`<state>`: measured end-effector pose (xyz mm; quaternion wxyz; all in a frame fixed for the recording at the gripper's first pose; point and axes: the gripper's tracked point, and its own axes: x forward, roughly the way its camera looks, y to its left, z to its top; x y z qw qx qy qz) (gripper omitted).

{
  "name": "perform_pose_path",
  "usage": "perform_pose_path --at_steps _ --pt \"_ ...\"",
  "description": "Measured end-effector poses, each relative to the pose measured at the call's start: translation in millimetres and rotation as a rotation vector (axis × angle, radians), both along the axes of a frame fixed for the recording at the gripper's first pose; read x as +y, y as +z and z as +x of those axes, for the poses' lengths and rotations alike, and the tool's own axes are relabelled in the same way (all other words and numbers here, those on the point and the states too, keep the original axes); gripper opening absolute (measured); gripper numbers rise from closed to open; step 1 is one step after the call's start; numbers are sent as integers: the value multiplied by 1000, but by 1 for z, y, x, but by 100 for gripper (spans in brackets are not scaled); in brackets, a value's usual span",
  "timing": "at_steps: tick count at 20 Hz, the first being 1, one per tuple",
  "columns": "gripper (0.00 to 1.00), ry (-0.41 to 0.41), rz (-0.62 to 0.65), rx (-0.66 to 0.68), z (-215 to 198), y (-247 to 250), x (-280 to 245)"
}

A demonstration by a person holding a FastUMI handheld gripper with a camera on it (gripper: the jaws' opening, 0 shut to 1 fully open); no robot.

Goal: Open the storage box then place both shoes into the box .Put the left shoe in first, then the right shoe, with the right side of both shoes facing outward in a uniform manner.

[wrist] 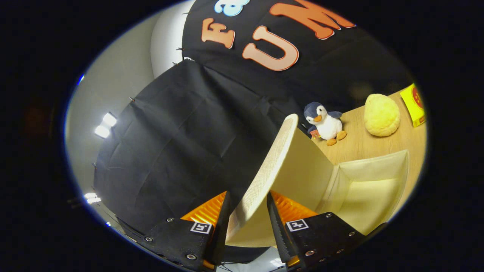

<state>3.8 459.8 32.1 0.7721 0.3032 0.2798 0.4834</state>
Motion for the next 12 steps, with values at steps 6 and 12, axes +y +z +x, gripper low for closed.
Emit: perform_pose_path --at_steps 6,12 --pt "85 24 -169 -27 0 -3 65" --pt "98 -11 -246 -102 -4 -20 54"
